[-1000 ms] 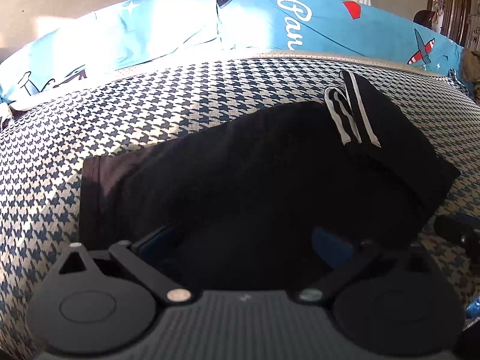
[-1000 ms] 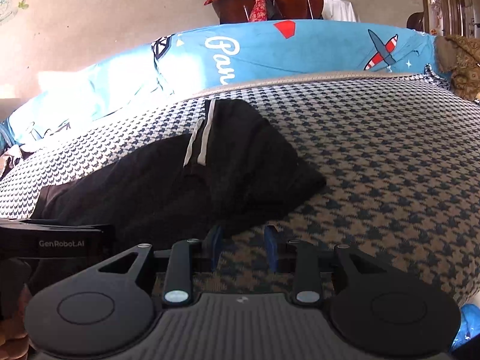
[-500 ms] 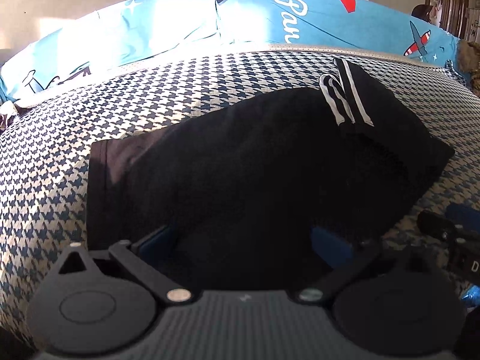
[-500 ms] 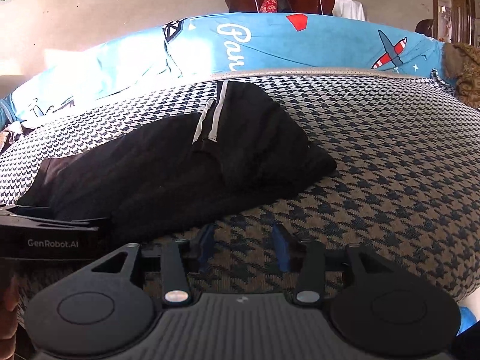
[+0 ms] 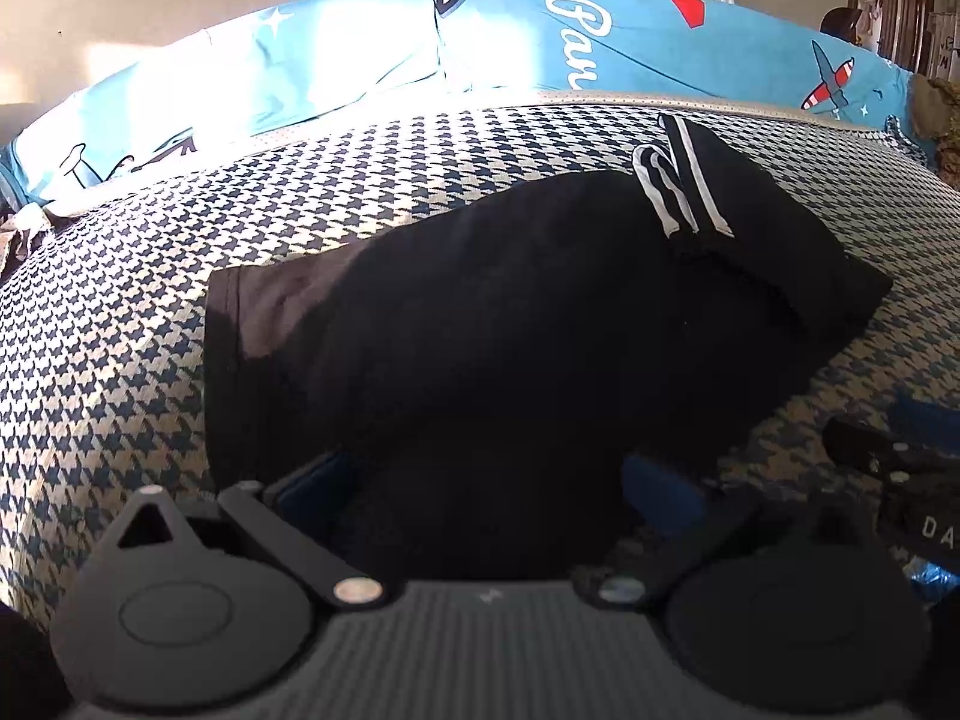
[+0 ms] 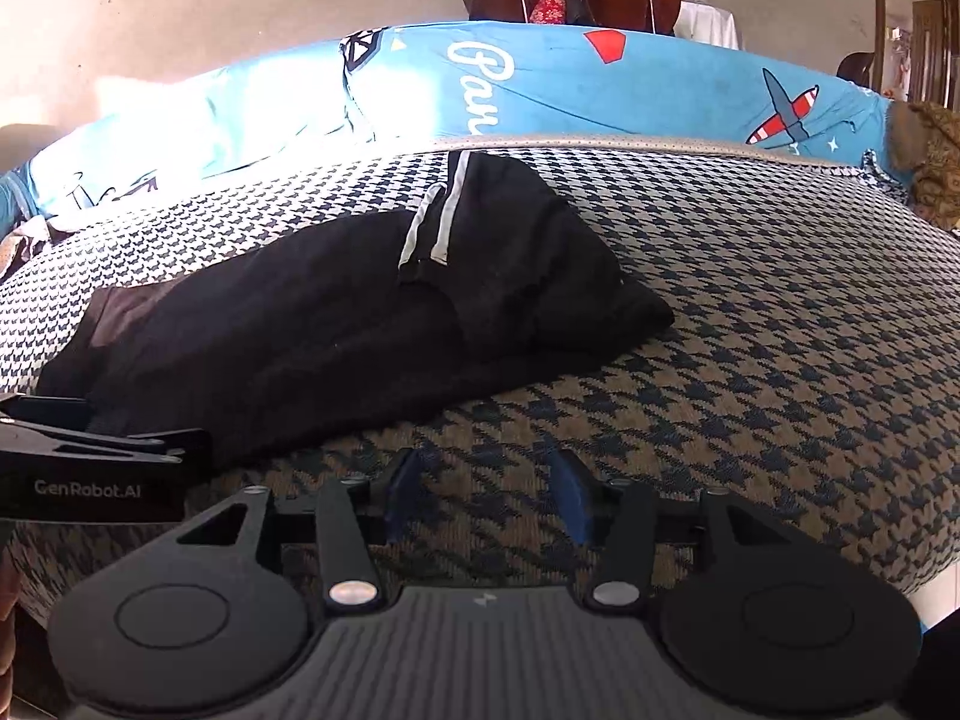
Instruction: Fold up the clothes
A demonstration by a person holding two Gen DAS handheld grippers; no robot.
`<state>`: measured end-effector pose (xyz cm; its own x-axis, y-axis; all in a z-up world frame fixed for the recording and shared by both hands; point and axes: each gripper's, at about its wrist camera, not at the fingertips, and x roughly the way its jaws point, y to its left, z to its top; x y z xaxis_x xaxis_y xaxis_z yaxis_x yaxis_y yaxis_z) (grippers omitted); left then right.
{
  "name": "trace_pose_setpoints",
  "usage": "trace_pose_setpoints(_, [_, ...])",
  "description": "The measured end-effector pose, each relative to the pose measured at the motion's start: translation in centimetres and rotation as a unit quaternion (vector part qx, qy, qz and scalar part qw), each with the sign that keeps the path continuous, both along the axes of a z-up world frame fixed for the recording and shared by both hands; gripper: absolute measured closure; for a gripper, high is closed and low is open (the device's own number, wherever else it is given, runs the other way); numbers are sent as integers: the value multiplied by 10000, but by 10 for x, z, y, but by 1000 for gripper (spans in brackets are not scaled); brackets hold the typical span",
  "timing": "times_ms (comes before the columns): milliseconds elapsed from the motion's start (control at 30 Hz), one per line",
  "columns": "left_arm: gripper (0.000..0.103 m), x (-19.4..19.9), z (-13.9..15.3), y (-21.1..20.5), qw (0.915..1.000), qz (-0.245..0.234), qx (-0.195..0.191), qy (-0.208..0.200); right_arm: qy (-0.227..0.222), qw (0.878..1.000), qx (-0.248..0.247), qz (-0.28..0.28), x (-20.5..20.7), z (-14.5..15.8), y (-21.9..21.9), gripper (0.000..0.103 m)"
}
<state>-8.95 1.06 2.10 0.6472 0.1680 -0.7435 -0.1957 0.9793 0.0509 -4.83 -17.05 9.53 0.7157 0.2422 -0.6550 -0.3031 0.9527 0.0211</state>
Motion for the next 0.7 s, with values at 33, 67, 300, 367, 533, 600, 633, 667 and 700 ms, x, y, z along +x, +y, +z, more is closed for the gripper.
trace_pose_setpoints(33, [0,0,-1,1,10000,-6,-15,22,7,10000,0,-3,0,0,0,53])
trace_pose_setpoints(67, [0,0,-2,1,10000,-19,-15,30,15,10000,1,-6,0,0,0,52])
trace_pose_setpoints(300, [0,-1,-5,0,10000,-64,15,11,38,10000,28,-10,0,-2,0,52])
trace_pose_setpoints(367, [0,-2,-5,0,10000,-84,26,6,25,10000,9,10,0,-2,0,52])
trace_pose_setpoints(533, [0,-3,-5,1,9999,-119,27,0,4,10000,-12,50,-1,-3,0,51])
trace_pose_setpoints(600, [0,-3,-5,0,9999,-126,43,-14,-2,10000,-18,66,-2,-3,0,51])
trace_pose_setpoints(633, [0,-3,-5,0,9999,-129,52,-18,-7,10000,-26,76,-2,-3,0,50])
trace_pose_setpoints(667, [0,-3,-5,0,9999,-133,61,-22,-11,10000,-35,86,-3,-3,0,50])
trace_pose_setpoints(700, [0,-4,-5,0,9999,-137,67,-29,-15,9999,-43,96,-3,-4,0,50])
